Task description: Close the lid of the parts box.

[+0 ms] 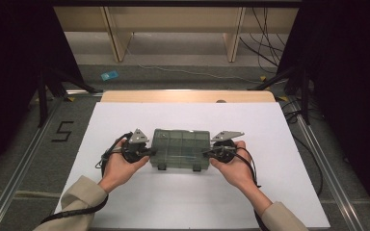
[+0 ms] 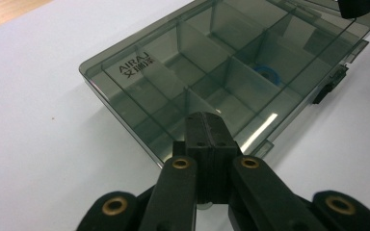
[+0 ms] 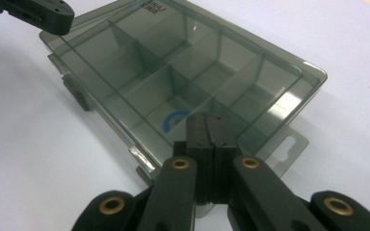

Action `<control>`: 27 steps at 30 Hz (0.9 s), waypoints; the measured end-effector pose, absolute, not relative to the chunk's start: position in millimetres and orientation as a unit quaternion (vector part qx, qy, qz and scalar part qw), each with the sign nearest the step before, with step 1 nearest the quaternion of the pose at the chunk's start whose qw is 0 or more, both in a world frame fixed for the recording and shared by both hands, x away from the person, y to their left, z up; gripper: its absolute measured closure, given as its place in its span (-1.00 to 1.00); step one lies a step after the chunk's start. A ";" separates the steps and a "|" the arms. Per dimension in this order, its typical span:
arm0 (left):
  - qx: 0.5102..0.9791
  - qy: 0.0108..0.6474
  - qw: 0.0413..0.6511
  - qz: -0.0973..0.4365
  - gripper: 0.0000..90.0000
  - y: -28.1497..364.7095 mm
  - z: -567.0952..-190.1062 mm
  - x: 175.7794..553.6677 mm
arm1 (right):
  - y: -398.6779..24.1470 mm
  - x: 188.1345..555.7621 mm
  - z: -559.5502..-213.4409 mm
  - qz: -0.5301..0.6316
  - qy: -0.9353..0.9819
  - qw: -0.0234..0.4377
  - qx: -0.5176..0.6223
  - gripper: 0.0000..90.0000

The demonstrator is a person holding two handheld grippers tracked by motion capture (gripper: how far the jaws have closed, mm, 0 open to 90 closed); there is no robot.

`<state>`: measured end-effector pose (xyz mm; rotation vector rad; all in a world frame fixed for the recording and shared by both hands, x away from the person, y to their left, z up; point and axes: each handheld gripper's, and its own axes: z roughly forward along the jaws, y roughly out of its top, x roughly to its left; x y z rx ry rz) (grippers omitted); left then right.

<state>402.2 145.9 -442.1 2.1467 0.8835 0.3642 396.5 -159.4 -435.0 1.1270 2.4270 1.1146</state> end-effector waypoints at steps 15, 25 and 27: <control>0.850 0.333 0.386 0.132 1.00 141.1 -445.3 398.1 | -151.8 393.9 -441.3 0.376 0.841 0.116 0.371 1.00; 0.848 0.332 0.394 0.123 1.00 138.0 -445.8 395.3 | -145.5 390.8 -441.8 0.383 0.845 0.113 0.356 1.00; 0.849 0.330 0.394 0.124 1.00 137.9 -445.9 395.2 | -144.7 391.0 -443.4 0.386 0.844 0.124 0.351 1.00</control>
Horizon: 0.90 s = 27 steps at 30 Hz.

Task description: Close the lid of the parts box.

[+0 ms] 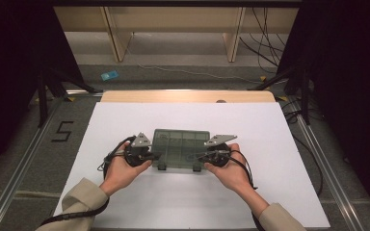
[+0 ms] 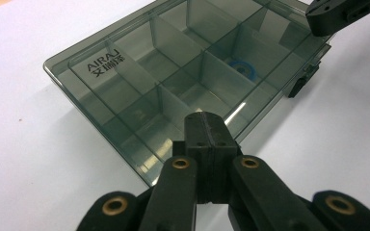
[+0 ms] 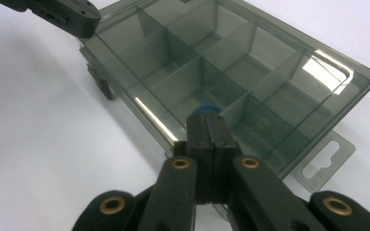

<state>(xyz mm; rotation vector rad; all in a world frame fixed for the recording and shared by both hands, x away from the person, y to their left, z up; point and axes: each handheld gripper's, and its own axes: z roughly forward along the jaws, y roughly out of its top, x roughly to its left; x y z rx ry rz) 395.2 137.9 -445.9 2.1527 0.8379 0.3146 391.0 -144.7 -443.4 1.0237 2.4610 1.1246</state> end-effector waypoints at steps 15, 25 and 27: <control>0.852 0.320 0.396 0.118 1.00 135.3 -446.2 395.5 | -140.2 388.8 -443.5 0.377 0.850 0.135 0.343 1.00; 0.852 0.326 0.390 0.125 1.00 130.4 -452.6 394.0 | -135.3 389.5 -446.9 0.358 0.860 0.131 0.339 1.00; 0.857 0.313 0.390 0.126 1.00 129.7 -451.3 394.9 | -134.3 388.4 -451.8 0.388 0.844 0.123 0.349 1.00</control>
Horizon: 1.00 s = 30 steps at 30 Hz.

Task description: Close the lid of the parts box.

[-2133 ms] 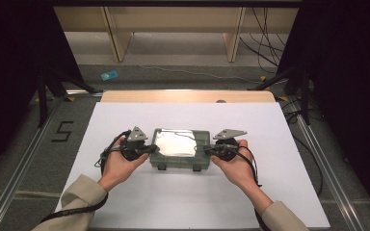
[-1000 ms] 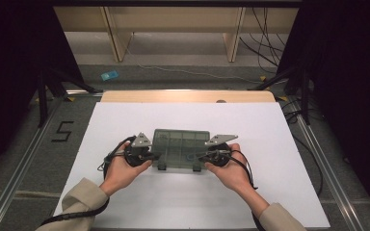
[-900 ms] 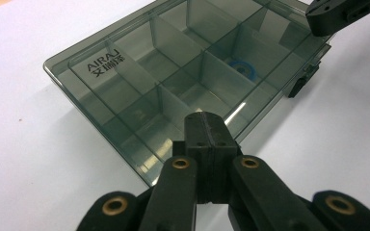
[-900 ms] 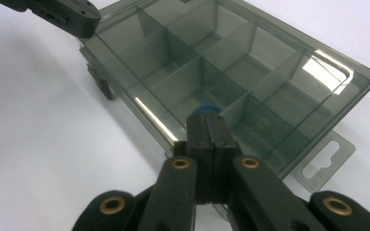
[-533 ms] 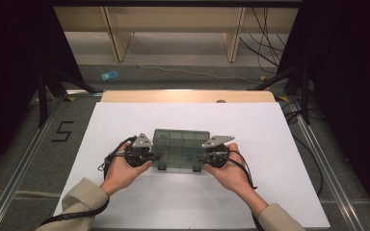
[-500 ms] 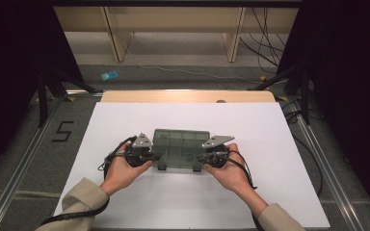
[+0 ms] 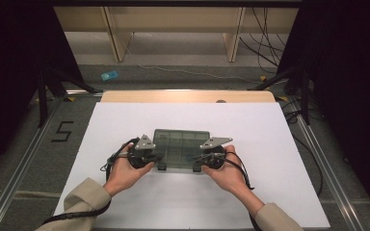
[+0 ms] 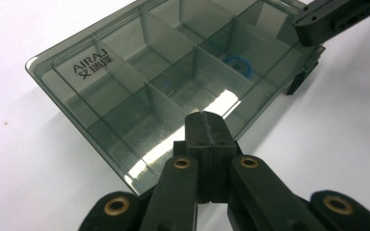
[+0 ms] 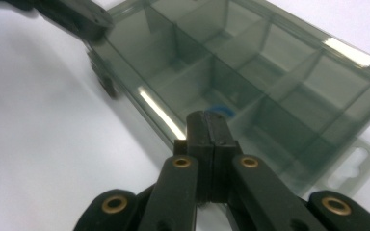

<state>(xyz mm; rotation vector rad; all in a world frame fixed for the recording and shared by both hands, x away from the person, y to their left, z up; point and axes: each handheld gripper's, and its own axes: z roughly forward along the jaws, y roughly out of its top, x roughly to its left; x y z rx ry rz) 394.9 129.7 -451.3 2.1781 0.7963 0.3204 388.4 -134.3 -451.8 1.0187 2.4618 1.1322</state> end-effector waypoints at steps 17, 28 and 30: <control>0.846 0.305 0.412 0.145 0.81 135.9 -452.1 395.6 | -145.8 388.7 -450.1 0.401 0.843 0.122 0.336 0.77; 0.814 0.313 0.462 0.159 -0.28 150.7 -441.1 388.4 | -166.4 386.1 -437.3 0.477 0.799 0.156 0.331 -0.20; 0.807 0.312 0.473 0.163 -0.54 154.4 -439.4 385.9 | -171.4 383.5 -436.2 0.489 0.792 0.157 0.329 -0.40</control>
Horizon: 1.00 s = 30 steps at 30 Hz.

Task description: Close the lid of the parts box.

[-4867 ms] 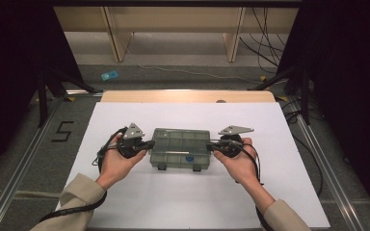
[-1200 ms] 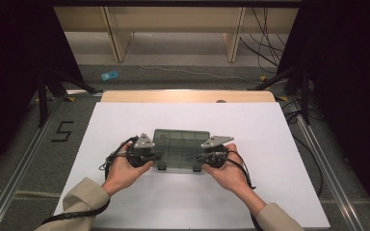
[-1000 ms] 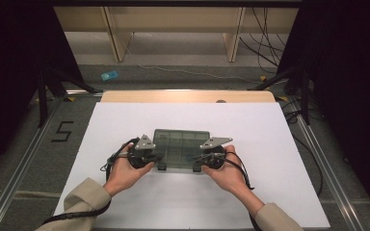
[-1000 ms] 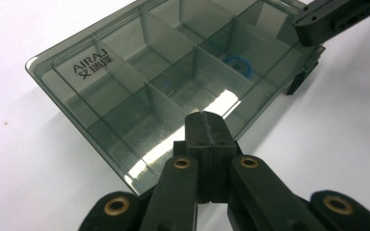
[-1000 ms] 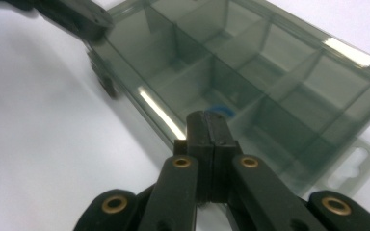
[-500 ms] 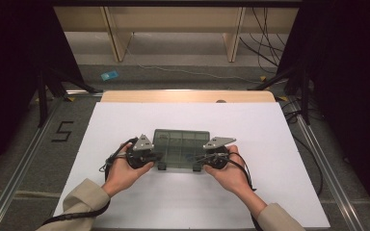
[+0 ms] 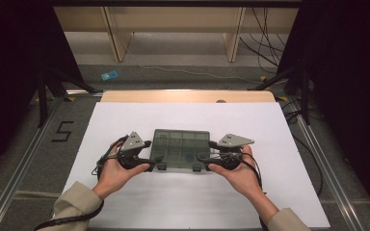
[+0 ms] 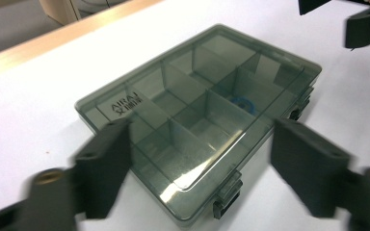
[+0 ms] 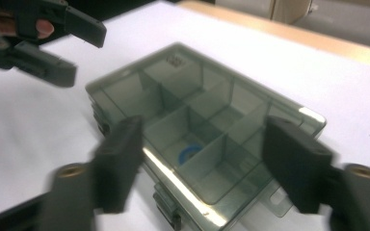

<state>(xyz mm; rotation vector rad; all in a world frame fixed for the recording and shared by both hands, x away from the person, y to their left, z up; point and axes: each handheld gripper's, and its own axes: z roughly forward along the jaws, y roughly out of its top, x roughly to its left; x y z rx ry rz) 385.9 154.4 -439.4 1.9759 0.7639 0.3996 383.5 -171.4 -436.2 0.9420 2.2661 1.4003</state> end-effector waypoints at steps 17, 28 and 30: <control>0.779 0.329 0.500 0.188 -0.81 189.0 -430.0 361.1 | -202.6 353.5 -429.7 0.529 0.769 0.170 0.316 -0.64; 0.766 0.326 0.520 0.193 -0.81 202.6 -427.9 343.0 | -216.3 333.1 -427.4 0.540 0.758 0.180 0.318 -0.64; 0.764 0.325 0.522 0.196 -0.81 203.7 -428.5 338.3 | -218.7 331.0 -427.4 0.545 0.755 0.186 0.313 -0.64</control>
